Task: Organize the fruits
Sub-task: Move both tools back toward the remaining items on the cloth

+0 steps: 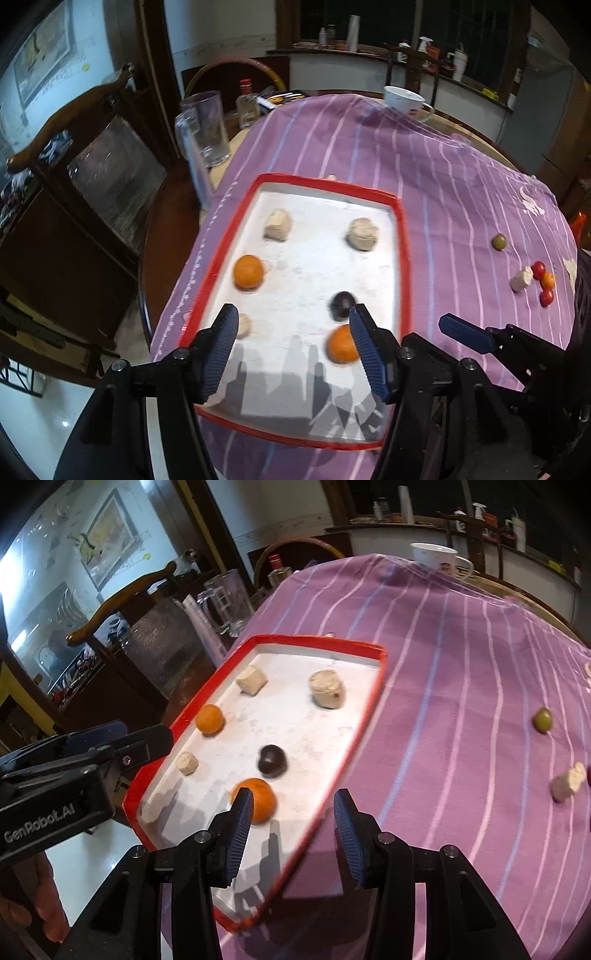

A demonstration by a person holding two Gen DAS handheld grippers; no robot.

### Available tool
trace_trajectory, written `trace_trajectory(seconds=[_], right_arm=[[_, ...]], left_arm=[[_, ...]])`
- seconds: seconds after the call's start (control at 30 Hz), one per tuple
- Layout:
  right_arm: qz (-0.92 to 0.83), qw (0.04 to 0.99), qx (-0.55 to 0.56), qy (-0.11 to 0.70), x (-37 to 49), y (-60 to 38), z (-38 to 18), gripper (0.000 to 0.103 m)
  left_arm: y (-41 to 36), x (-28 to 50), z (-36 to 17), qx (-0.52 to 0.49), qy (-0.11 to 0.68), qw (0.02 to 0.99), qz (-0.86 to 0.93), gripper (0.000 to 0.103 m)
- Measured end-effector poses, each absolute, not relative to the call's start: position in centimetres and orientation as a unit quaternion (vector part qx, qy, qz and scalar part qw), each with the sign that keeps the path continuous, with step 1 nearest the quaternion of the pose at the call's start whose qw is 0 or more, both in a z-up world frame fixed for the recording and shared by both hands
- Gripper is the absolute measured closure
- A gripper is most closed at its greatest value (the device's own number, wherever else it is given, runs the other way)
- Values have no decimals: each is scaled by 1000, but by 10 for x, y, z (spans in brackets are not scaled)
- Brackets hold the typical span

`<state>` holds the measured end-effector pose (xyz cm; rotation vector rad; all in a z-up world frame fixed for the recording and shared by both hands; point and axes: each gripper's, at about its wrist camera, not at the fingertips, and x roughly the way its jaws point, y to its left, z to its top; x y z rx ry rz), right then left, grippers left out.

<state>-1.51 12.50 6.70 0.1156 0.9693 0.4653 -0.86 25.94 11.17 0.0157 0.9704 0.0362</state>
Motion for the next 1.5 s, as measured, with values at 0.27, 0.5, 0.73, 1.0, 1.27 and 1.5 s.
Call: trace_trajectory(seconds=[0.27,0.5,0.73,1.0,1.27,1.5], right_arm=[[189,861,78,465,-21,75,70,53],[170,867,92,459,-27,52,78,53],[169,872,82,453,-35,54,87,52],[172,876,64,446,-47,64,95,52],[173,881,46,438,-53,73,102,51],[163,877,44,450,-51,62,93,51]], left_arm=[[218,-14,115,25,467,884,-1,39],[203,-21,127,32,459,888,-2,39],[204,-31,140,31,445,895,1,39],[208,-41,148,29,438,899,0,35],[208,-47,153,31,432,901,-2,32],[201,-42,141,15,451,893,-7,31]])
